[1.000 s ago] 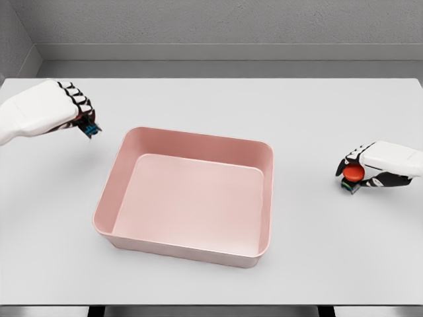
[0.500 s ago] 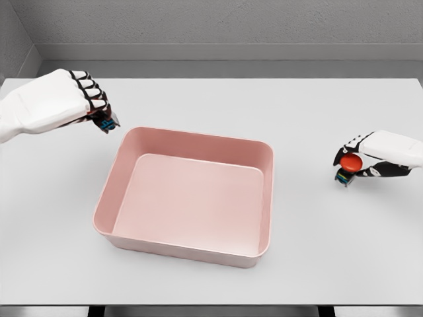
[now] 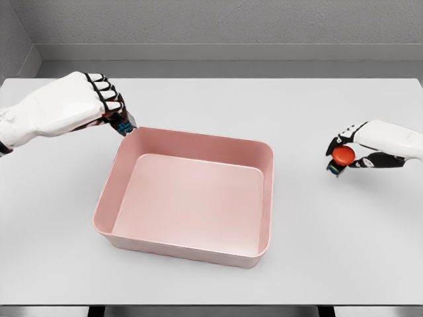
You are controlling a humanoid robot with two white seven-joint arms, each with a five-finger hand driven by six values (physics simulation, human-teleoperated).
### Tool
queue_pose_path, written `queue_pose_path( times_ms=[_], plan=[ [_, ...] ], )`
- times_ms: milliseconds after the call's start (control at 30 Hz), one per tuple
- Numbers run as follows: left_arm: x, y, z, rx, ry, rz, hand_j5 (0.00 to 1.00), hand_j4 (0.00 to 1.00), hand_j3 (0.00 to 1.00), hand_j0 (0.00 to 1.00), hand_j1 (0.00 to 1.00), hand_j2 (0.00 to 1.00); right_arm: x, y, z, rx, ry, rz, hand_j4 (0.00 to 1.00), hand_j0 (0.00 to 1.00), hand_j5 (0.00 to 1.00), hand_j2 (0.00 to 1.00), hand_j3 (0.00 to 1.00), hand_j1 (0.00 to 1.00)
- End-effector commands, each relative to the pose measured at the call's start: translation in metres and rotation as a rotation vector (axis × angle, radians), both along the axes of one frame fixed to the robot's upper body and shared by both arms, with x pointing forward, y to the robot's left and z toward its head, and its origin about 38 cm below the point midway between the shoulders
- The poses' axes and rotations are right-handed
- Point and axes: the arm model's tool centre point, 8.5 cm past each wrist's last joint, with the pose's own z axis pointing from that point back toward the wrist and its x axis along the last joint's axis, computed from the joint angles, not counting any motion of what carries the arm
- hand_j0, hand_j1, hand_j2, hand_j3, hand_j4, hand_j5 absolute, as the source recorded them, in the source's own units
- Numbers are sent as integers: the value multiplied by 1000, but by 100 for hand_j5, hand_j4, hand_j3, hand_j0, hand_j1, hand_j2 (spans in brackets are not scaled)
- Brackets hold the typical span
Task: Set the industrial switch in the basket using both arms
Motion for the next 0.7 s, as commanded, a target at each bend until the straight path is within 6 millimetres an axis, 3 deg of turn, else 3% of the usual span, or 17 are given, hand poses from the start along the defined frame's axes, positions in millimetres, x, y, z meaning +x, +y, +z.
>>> queue_pose_path(
  times_ms=[0,367,400,467,667],
  plan=[
    [-1,-10,-8,-22,23,-24,40,40,40,40,40,40,1,3,4,28,-15,-3,53,53,53,53,53,53],
    [-14,-61,-63,-20,170,-142,43,43,43,43,43,43,4,20,15,67,-62,34,51,51,51,51,51,51],
    [-14,-61,-63,-24,169,-142,50,50,50,50,50,50,4,22,17,69,-67,41,51,51,51,51,51,51],
    [-14,-61,-61,-28,161,-143,100,100,100,100,100,100,5,27,18,79,-72,51,51,51,51,51,51,51],
    [-11,-59,-54,-30,142,-140,100,100,100,100,100,100,5,34,22,91,-85,68,51,51,51,51,51,51]
  ],
)
